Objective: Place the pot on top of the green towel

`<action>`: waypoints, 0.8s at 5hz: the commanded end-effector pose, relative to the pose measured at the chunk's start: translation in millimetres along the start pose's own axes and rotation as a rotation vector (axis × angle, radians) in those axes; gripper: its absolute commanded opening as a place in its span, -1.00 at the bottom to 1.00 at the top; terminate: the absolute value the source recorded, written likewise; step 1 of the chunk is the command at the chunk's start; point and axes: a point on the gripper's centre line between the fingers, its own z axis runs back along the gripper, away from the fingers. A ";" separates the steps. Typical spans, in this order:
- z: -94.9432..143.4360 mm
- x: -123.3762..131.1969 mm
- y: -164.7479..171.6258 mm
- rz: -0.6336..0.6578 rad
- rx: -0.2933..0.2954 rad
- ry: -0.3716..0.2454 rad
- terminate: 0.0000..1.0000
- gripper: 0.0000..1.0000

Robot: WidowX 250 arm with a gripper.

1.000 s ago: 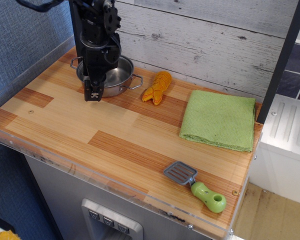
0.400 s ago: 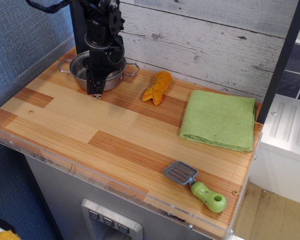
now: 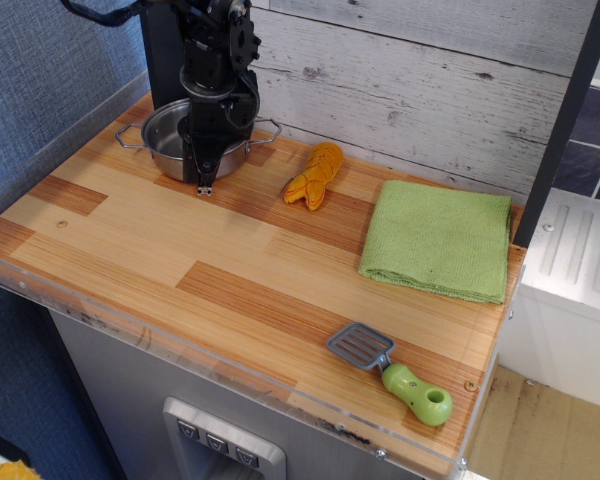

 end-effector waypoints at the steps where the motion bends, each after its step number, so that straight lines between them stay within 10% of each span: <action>1: 31.9 -12.2 14.1 0.044 0.062 -0.029 -1.00 -1.00; 4: 98.4 -34.4 3.5 0.119 0.244 -0.135 -1.00 -1.00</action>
